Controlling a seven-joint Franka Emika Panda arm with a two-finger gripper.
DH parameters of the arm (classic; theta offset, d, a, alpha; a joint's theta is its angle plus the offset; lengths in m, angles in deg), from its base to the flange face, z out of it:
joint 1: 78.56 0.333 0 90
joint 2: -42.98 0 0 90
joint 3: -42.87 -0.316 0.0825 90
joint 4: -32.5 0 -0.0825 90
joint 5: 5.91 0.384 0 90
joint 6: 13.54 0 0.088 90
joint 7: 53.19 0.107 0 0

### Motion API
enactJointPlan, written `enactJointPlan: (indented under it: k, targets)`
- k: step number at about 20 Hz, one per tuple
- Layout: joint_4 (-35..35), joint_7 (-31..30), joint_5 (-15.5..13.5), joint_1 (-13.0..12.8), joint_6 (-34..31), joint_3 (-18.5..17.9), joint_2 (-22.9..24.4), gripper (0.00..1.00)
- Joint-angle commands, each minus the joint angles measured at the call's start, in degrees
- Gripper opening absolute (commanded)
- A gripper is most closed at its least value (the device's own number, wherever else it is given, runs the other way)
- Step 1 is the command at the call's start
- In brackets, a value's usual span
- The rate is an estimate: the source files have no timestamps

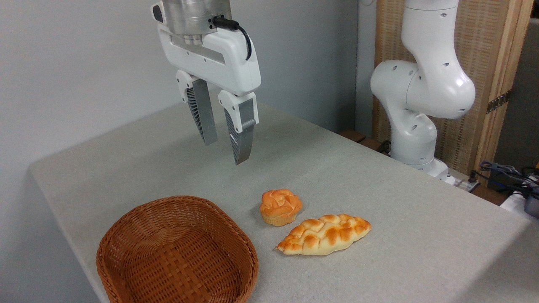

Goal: Put bread into the basket
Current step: 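Lower the open gripper onto the round orange bun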

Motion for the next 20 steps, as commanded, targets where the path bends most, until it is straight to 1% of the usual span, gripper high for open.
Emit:
enactJointPlan:
  k: [1, 6, 11, 15, 18, 20]
  targets:
    - [1.44, -0.53, 0.14, 0.94, -0.53, 0.08, 0.87, 1.0]
    - [2.24, -0.36, 0.14, 0.87, -0.54, 0.17, 1.14, 1.0]
    - [7.68, 1.57, 0.14, 0.87, 1.04, 0.17, 3.95, 1.0]
    - [17.33, 3.41, 0.22, 0.87, 7.71, 0.25, 9.04, 1.0]
    - [26.29, 8.59, 0.31, 0.78, 11.58, 0.43, 12.03, 1.0]
    - [30.87, 9.4, 0.31, 0.69, 14.04, 2.0, 12.74, 1.0]
